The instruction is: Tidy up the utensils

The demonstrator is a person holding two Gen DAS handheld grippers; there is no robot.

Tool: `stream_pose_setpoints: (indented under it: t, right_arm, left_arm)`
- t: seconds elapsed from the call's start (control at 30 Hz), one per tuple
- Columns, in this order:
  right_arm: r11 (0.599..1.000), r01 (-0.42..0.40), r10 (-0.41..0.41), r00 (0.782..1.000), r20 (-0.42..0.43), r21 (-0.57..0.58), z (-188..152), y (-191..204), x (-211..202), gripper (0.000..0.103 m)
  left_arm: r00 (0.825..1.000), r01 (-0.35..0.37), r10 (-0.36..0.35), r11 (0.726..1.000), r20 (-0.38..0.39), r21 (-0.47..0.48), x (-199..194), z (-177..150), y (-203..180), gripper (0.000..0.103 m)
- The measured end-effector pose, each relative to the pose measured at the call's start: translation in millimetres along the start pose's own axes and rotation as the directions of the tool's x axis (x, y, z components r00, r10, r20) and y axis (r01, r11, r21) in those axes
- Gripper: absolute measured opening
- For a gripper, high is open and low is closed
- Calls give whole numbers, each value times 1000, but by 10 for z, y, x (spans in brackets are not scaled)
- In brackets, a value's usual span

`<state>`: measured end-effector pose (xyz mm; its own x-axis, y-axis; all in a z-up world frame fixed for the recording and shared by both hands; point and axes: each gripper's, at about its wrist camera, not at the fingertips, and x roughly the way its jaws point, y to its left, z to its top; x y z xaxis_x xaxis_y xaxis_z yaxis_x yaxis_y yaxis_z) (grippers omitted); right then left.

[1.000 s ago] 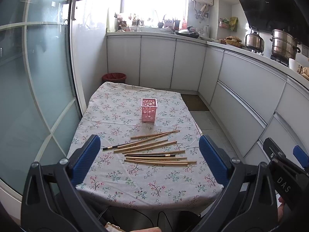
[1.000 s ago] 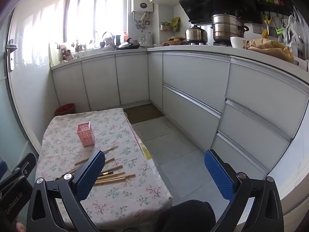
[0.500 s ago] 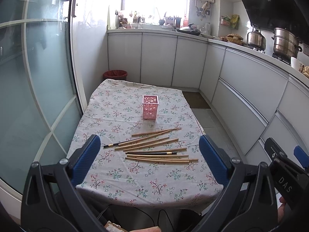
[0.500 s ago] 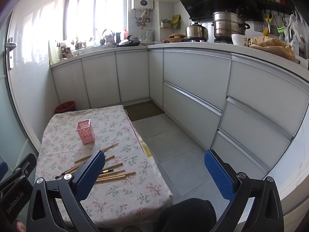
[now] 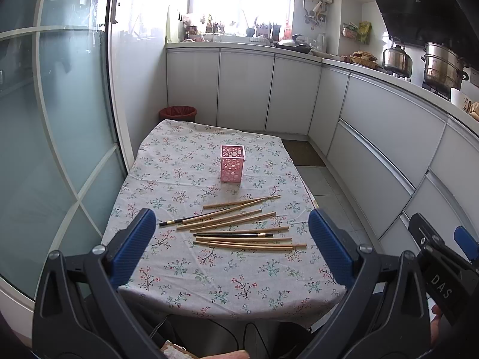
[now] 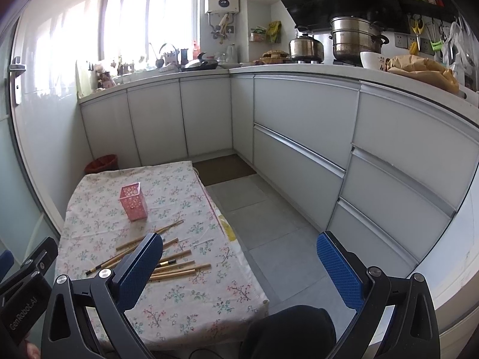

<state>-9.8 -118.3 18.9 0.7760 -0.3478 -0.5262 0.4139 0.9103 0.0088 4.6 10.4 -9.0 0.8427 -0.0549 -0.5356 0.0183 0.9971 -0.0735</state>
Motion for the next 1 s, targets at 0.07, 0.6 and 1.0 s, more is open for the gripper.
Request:
stream_pose_setpoints:
  t: [0.07,0.6,1.0]
  right_arm:
    - [1000,1,-1,1000,-1,0,-4,3,-2,103]
    - [1000,-1,1,1000,-13,2,9,-17,8,103]
    - [1000,-4,4,1000,-24,3,1,-8,23,103]
  left_arm:
    - [1000,0,0,1000,-1,0,-1,-1,0,102]
    - [1000,1,-1,1000,-6,-4,10,-12,12,101]
    - [1000,-3,3,1000,-13,-5,21,-13,7,101]
